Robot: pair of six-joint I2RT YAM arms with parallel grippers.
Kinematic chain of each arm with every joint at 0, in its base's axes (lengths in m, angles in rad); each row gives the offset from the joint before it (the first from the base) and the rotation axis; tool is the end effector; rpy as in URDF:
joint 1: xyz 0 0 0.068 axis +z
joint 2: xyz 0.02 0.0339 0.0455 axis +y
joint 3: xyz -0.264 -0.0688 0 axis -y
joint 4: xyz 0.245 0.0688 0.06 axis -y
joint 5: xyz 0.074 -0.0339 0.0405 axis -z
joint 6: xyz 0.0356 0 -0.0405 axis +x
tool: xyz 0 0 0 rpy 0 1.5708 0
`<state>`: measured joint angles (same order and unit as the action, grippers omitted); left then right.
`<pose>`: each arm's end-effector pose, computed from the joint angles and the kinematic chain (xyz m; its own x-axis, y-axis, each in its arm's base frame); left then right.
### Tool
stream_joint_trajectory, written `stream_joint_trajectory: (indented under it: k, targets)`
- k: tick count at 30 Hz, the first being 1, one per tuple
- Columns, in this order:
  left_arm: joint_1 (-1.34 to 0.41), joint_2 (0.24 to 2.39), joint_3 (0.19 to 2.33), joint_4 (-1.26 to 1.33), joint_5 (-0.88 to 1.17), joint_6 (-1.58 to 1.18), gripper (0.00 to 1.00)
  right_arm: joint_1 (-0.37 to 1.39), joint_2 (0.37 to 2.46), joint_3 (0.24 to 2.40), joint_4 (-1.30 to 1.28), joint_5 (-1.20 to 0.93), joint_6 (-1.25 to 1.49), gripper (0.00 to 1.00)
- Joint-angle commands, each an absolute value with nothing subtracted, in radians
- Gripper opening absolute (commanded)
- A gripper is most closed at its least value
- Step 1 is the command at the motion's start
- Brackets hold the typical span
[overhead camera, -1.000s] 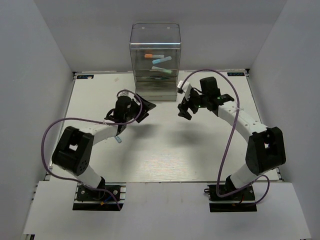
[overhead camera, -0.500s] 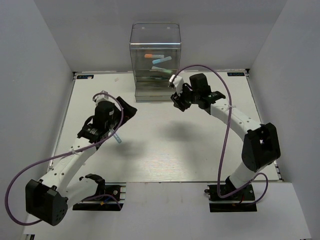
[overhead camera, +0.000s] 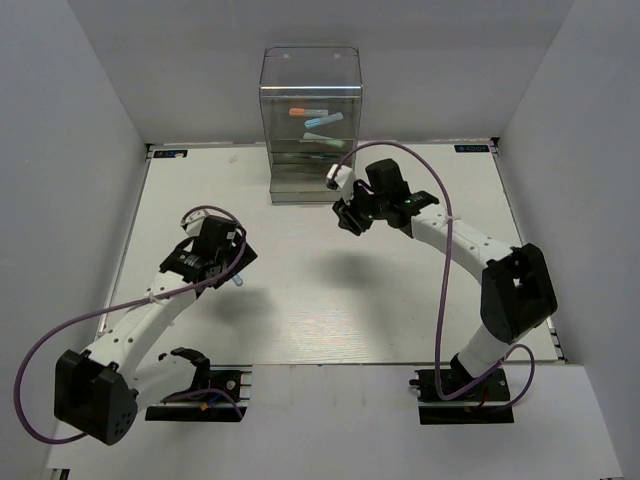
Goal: Sort the stationery into containers
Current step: Pick up the stationery from the center of the board.
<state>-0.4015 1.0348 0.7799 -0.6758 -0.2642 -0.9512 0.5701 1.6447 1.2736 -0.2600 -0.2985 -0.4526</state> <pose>0.1897 -0.0704 0.2498 -0.6189 -0.5910 -0.5173 -0.4653 0.8065 -0.3646 0.3116 0.2122 0.2801 -0.1337 -0.5822 -0.8020 -0.8609 0.4691 -0.1970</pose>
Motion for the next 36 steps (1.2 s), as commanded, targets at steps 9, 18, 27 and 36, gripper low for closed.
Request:
stream_joint_trajectory:
  k: [9,18,27,36]
  targets:
    - [-0.390,1.235,0.919,-0.713,-0.342,-0.922,0.82,0.577,1.592,1.201,-0.216,-0.305,-0.408,0.47]
    - [-0.371,1.380,1.003,-0.758,-0.376,-0.888,0.82,0.575,1.574,1.152,-0.187,-0.302,-0.385,0.48]
    - [-0.273,1.482,1.003,-0.749,-0.342,-0.825,0.77,0.572,1.577,1.141,-0.176,-0.298,-0.387,0.49]
    - [-0.204,1.589,1.003,-0.701,-0.250,-0.761,0.67,0.571,1.560,1.120,-0.163,-0.291,-0.380,0.49]
